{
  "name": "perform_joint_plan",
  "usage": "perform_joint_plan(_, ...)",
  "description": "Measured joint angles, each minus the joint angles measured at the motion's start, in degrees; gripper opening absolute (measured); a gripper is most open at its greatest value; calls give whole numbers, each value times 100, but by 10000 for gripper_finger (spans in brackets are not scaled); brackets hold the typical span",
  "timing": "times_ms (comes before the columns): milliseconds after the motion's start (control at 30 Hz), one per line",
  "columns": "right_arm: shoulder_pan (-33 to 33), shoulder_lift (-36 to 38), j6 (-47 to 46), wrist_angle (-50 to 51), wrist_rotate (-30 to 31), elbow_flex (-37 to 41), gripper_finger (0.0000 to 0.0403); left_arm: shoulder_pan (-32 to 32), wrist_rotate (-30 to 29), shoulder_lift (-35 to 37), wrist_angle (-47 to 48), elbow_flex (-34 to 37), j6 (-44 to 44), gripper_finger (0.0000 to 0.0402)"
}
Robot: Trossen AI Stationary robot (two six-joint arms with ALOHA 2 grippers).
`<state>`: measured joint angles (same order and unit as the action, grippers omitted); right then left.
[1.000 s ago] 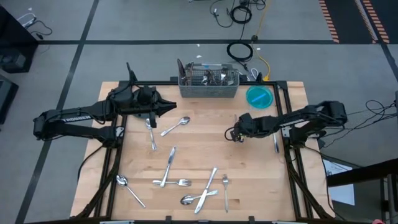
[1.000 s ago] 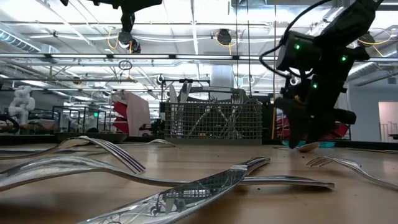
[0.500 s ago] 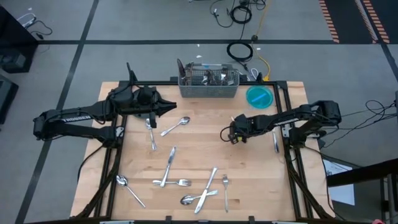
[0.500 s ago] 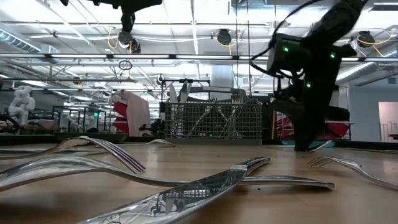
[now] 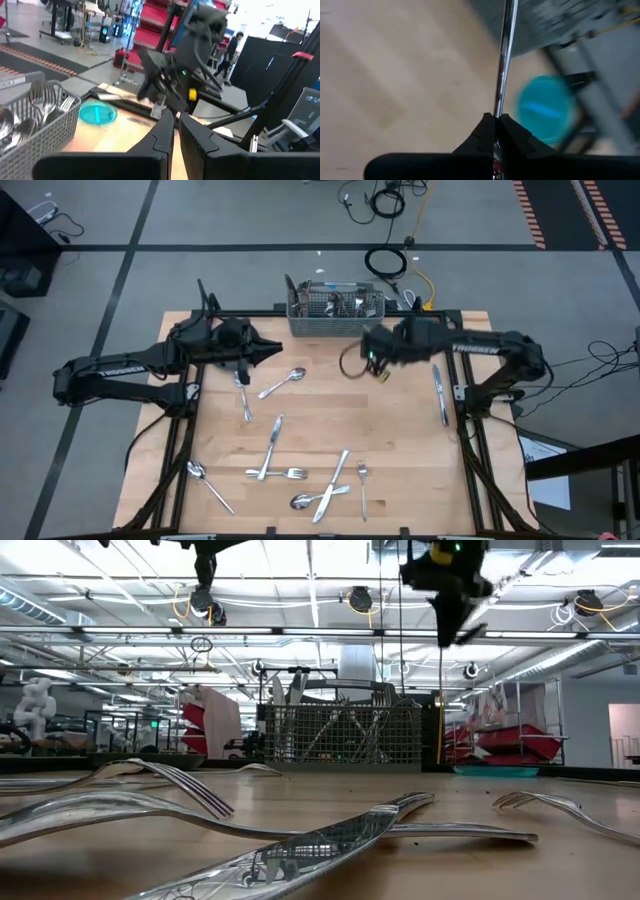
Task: Sort silverware
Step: Put the spoon into the silverware organizer
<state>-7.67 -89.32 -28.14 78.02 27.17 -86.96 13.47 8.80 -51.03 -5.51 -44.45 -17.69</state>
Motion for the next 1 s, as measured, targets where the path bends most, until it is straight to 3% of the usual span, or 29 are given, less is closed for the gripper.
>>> perform_joint_plan(200, -537, -860, 1502, 1226, 1065, -1874, 1, 0, 0, 186, -7, -2, 21, 35)
perform_joint_plan(400, -597, -2072, 3865, 1098, 2588, -3418, 0, 1, -4, 409, -9, -2, 53, 35)
perform_joint_plan(600, -627, -3102, 5542, 1104, 3585, -3925, 0, 0, -10, 648, -5, -2, 174, 35)
perform_joint_plan(1000, -831, -4028, 7167, 283, 3245, -3928, 0, 2, -163, 1085, 25, -2, 476, 35)
